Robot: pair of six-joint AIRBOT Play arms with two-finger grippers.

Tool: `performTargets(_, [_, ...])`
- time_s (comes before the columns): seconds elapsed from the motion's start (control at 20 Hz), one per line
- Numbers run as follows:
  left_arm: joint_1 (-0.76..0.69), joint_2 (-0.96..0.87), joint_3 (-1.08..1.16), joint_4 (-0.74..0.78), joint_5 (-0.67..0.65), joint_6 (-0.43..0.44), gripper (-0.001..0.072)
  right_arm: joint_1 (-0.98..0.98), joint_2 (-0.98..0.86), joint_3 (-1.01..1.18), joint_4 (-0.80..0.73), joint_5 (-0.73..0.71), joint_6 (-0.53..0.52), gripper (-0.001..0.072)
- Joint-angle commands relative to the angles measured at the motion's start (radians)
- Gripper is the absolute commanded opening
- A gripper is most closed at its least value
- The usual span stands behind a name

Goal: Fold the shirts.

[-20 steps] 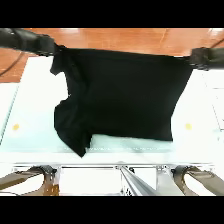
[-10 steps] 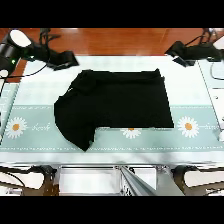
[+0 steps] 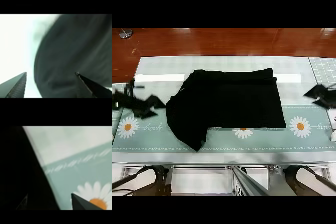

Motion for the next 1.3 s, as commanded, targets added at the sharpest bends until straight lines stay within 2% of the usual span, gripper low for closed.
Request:
performTargets(0.0, [0.091,0.105,-0.265,-0.131,0.084,0.097,0.0700,-0.043,0.180,-0.324,0.238,-0.066,-0.128,0.0615])
performTargets(0.15, [0.083,0.090,-0.288,-0.152,0.122,0.100,0.0700,-0.043,0.184,-0.394,0.267,-0.068,-0.138,0.0615])
performTargets(0.4, [-0.046,-0.003,-0.286,-0.334,0.210,0.205,0.0687,-0.043,0.184,-0.400,0.269,-0.072,-0.126,0.0614])
performTargets(0.45, [-0.084,-0.023,-0.275,-0.343,0.212,0.206,0.0509,-0.043,0.184,-0.400,0.262,-0.072,-0.115,0.0614])
performTargets(0.5, [-0.110,-0.031,-0.261,-0.343,0.201,0.238,0.0164,-0.043,0.184,-0.400,0.231,-0.073,-0.097,0.0614])
performTargets(0.55, [-0.127,-0.030,-0.240,-0.343,0.185,0.271,0.0025,-0.043,0.181,-0.400,0.183,-0.074,-0.069,0.0614])
performTargets(0.65, [-0.128,-0.026,-0.192,-0.343,0.134,0.279,0.0025,-0.043,0.153,-0.400,0.096,-0.053,-0.032,0.0615])
performTargets(0.8, [-0.127,-0.026,-0.137,-0.343,0.100,0.279,0.0025,-0.023,0.071,-0.400,0.090,-0.058,-0.024,0.0614])
performTargets(0.95, [-0.127,-0.026,-0.125,-0.343,0.093,0.279,0.0025,0.090,-0.027,-0.391,0.113,-0.116,-0.014,0.0614])
performTargets(1.1, [-0.127,-0.026,-0.125,-0.344,0.088,0.279,0.0025,0.198,-0.108,-0.318,0.235,-0.229,-0.011,0.0592])
performTargets(1.15, [-0.127,-0.026,-0.124,-0.344,0.092,0.293,0.0025,0.236,-0.140,-0.281,0.243,-0.249,0.002,0.0426])
performTargets(1.2, [-0.127,-0.025,-0.125,-0.344,0.092,0.326,0.0026,0.271,-0.174,-0.244,0.244,-0.237,0.008,0.0127])
performTargets(1.25, [-0.127,-0.024,-0.122,-0.351,0.092,0.331,0.0025,0.302,-0.201,-0.200,0.243,-0.224,0.006,0.0027])
